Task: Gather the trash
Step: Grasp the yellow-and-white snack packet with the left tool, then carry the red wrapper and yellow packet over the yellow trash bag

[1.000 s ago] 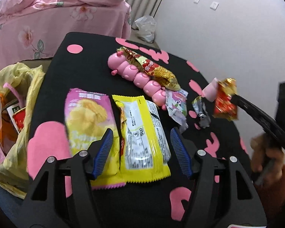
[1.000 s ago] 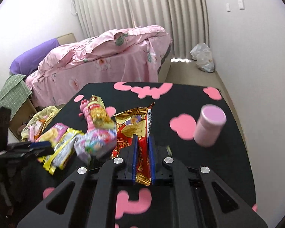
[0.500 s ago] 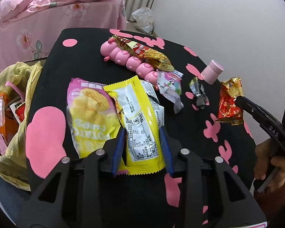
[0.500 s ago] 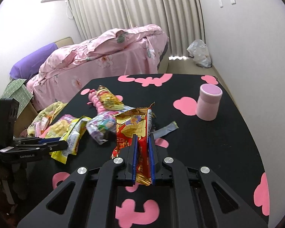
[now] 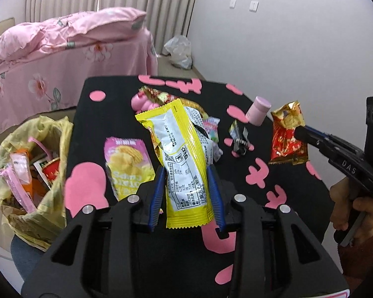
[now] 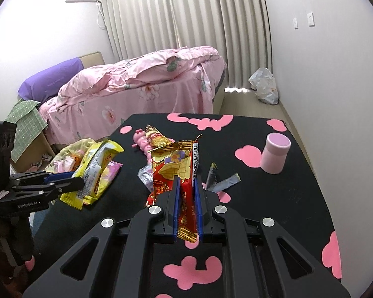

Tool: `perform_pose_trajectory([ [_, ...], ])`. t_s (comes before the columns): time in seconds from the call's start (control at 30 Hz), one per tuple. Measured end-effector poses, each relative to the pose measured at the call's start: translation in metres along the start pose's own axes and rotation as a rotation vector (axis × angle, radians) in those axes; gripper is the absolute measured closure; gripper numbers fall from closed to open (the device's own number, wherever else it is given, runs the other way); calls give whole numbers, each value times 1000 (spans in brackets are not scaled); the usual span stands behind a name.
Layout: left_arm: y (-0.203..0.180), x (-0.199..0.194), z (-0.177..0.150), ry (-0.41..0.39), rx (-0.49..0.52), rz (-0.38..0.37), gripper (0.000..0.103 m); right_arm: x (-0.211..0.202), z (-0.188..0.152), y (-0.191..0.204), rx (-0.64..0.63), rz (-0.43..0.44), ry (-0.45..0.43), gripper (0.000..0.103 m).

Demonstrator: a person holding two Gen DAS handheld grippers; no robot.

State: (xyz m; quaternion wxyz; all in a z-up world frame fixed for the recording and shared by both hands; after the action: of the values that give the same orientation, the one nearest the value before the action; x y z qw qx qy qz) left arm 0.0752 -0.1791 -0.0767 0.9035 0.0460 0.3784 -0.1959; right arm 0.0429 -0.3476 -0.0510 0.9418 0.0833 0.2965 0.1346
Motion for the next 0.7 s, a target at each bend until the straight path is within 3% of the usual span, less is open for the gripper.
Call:
perform_pose_trajectory([
  [0.43,57,-60,28,-171,-66,53,70,-4,36,76,-170,21,-32,92],
  [0.7,103,-78,31,-221,-127,124,70,10,46,120,-246,65,-9,92],
])
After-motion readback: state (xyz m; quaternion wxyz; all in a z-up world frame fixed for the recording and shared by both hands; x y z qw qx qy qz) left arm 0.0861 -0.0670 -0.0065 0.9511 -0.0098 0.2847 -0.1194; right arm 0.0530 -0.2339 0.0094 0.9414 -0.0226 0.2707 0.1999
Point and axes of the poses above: each gripper's, at about its wrist camera, not at the fingertips, and x roughly the way its jaws point, y to its left, z to its top, the point moved 10 cm from there along x, roughly the way its jaws point, and after that the axes turned 11 degrees about z, right-handed, at the moved point
